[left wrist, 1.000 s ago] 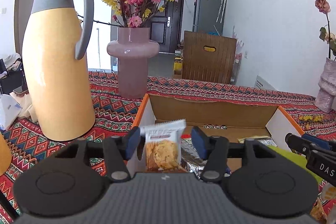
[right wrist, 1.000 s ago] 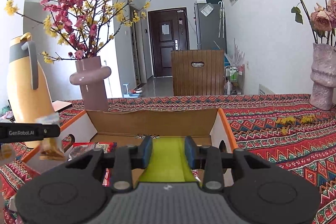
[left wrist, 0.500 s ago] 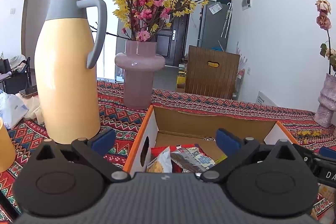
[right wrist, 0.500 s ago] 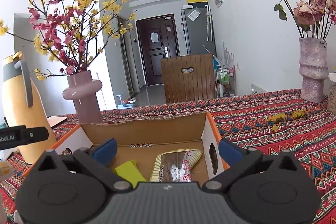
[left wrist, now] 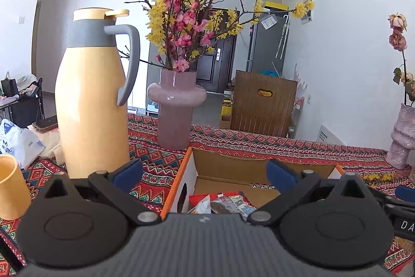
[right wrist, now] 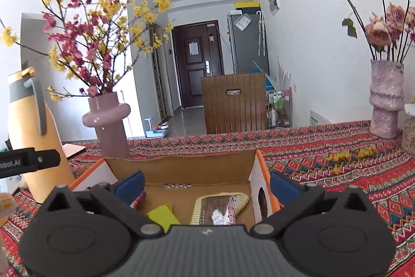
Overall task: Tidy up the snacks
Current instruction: 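Move both tools back over the snack pile beside the box, then grasp the white oat-crisp packet with the left gripper while the right grasps a cookie packet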
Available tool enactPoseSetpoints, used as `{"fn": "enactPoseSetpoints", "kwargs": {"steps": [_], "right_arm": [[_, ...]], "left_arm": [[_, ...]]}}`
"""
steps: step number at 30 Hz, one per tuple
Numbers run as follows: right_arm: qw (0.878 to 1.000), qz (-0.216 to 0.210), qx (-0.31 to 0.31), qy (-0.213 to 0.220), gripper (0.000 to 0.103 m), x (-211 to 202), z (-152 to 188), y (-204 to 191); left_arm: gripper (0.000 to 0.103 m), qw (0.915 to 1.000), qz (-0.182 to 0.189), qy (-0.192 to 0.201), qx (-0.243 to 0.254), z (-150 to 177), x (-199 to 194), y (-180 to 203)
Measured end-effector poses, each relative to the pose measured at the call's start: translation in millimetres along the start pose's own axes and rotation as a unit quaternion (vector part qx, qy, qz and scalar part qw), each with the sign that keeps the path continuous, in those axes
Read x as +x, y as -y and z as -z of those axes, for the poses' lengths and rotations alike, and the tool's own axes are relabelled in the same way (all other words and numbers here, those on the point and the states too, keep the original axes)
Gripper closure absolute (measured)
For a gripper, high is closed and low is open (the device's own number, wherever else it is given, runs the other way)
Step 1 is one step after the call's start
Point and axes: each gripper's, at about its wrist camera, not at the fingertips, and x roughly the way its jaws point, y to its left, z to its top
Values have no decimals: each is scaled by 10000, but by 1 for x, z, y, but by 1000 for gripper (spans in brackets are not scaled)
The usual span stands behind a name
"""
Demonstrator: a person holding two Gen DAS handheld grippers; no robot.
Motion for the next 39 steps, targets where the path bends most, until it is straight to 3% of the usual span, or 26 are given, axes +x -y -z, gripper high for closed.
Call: {"fn": "enactPoseSetpoints", "kwargs": {"steps": [15,23,30,39], "right_arm": [[9991,-129,-320,-231,0,-64,20,0],[9962,-29,-476,-734,0,-68,50,7],[9947,79,-260,-990,0,-73,71,18],[9933,191,13,-1138,0,-74,81,24]], "left_arm": [[0,9989,119,-372,267,25,-49,-30],[0,9968,95,-670,420,59,-56,-48],[0,9952,82,-864,448,91,-45,-60],[0,9955,128,-824,447,98,-43,-59]]}}
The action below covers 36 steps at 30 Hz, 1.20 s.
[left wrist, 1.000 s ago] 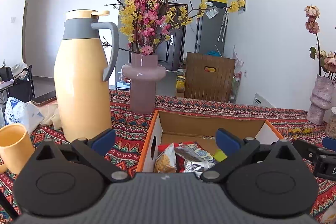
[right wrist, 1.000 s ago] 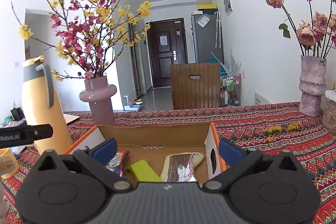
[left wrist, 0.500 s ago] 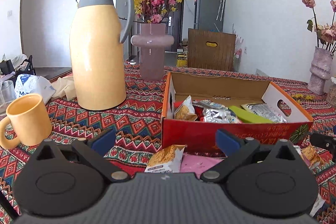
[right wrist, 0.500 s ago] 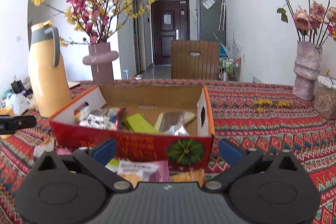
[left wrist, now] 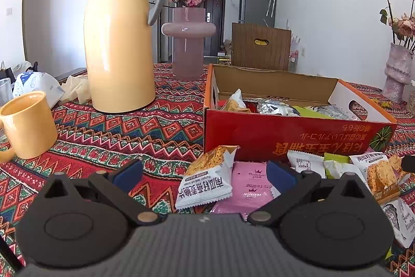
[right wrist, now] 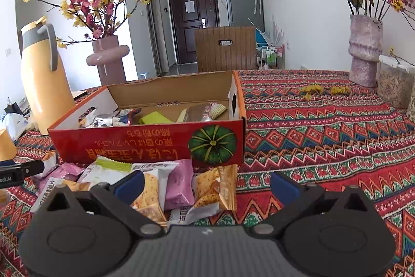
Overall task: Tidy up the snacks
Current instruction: 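Grasp the white oat-crisp packet with the left gripper while the right grasps a cookie packet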
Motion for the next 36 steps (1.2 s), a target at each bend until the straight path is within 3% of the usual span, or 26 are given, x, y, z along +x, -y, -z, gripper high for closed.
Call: {"fn": "enactPoseSetpoints", "kwargs": {"steps": [12,19,22,24,27,33,36], "right_arm": [[9996,-38,-33,-262,0,4,8,-8],[9997,-116,-220,-18,0,-1,-2,-24],[9988,-175,-460,28,13,1,-5,-37],[9977,-212,-637,-46,34,7,-5,-47],[9961,-251,-819,-192,54,17,-5,-57],[9937,-127,-1027,-422,54,35,1,-69],[9924,-125,-1151,-420,60,35,2,-73]], "left_arm": [[0,9999,49,-20,-130,-1,1,-4],[0,9998,40,-37,-190,-1,1,-6],[0,9997,48,-33,-226,-1,0,-7],[0,9997,59,-31,-236,0,0,-7],[0,9997,75,-26,-243,0,-1,-8],[0,9996,110,-30,-262,0,-1,-8],[0,9996,116,-48,-261,0,0,-8]]}}
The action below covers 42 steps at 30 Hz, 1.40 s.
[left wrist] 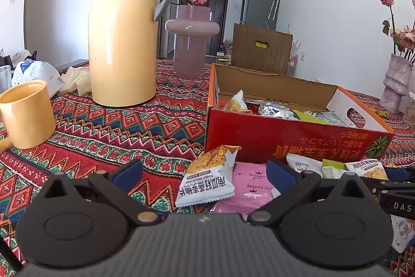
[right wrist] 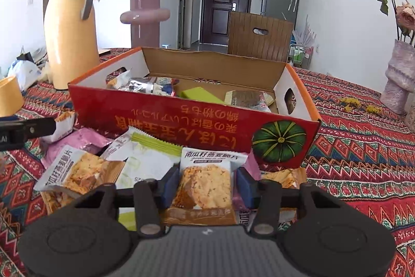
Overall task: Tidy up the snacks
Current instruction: 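Grasp the white oat-crisp packet with the left gripper while the right grasps a cookie packet, then carry both packets into the box and open both grippers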
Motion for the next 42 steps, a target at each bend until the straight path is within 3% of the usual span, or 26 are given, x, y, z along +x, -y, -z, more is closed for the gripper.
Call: {"fn": "enactPoseSetpoints", "kwargs": {"steps": [9,14,21,24,28,32,37,42], "right_arm": [[9986,-38,363,391,64,-21,0,16],[9954,167,647,693,63,-38,-1,39],[9922,266,919,801,63,-43,4,60],[9915,236,976,830,63,-44,6,65],[9906,213,1040,861,63,-43,7,71],[9898,200,1078,905,63,-45,8,75],[9895,200,1100,918,63,-46,9,77],[9895,179,1091,930,63,-48,9,76]], "left_arm": [[0,9999,-93,-116,-83,-3,3,-3],[0,9984,40,-475,-320,-14,11,-14],[1,9911,15,-1229,-515,-32,41,-20],[13,9892,3,-1364,-530,-32,51,-20],[39,9846,147,-1607,-668,-28,61,-23],[54,9844,231,-1581,-733,-27,58,-26],[60,9868,177,-1461,-676,-27,53,-24],[61,9915,49,-1205,-486,-29,42,-20]]}}
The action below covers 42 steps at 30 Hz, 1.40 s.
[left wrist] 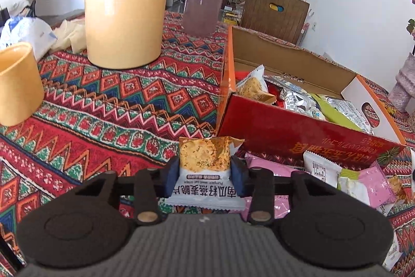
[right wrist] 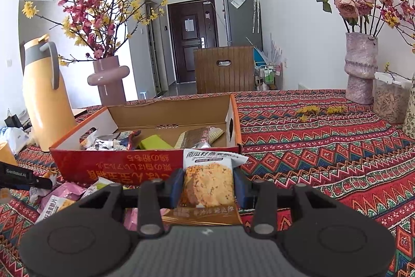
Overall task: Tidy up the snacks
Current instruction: 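Carry both packets into the box and open both grippers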
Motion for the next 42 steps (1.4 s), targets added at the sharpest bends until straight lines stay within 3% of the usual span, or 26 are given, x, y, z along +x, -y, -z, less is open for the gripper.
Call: {"fn": "enactPoseSetpoints", "kwargs": {"steps": [10,17,32,42], "right_arm": [[9999,-40,-40,137,63,-4,-7,-2],[9993,-101,-55,346,63,-4,-22,-5],[9973,-285,-102,671,63,21,-64,-17],[9960,-381,-46,805,63,55,-92,-29]], "left_arm": [[61,9956,-259,818,369,-7,-36,12],[61,9910,-223,1225,493,-19,-54,24],[61,9817,-64,1749,748,-52,-61,71],[61,9801,23,1854,716,-70,-39,98]]}}
